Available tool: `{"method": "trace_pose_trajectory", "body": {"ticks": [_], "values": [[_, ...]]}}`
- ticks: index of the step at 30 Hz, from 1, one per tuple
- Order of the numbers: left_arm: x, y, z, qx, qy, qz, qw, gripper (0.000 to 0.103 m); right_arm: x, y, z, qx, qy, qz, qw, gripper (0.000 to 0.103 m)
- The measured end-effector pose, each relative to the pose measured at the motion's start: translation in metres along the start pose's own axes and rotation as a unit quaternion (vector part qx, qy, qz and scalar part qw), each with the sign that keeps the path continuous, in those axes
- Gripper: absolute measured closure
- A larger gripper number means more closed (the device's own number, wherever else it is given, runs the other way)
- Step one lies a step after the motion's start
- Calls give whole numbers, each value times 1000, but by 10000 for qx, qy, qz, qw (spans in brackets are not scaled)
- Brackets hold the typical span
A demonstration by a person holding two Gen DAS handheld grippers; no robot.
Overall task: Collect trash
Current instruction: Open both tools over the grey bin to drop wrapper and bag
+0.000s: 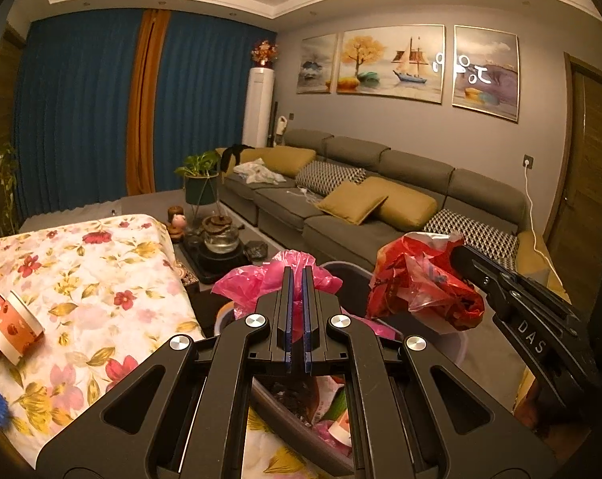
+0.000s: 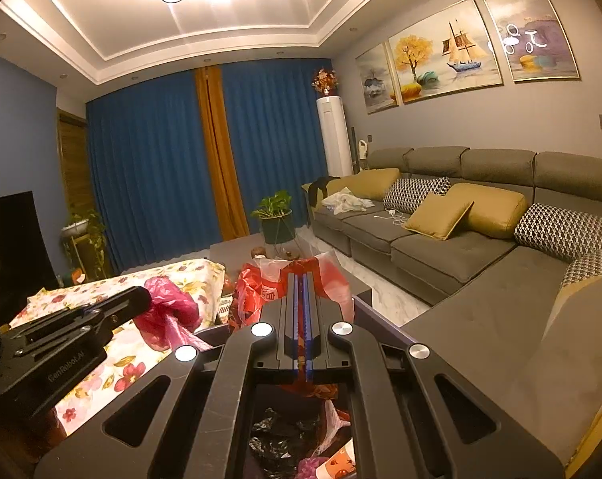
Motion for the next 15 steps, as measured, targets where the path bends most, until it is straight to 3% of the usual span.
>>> {"method": "trace_pose_trajectory", "body": {"ticks": [15], "values": [[-3, -9, 20, 303, -65, 89, 9995, 99, -1, 1, 4, 34, -17, 68, 10000, 100]]}}
Point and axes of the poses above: each gripper's, at about its wrist camera, not at the fingertips, and z roughly the way its jaws point, x to its left, y to its top, the point moved 2 cm from there along z, roughly the way its jaws point, and after that the axes turned 11 degrees about y, right-handed, at the moved point
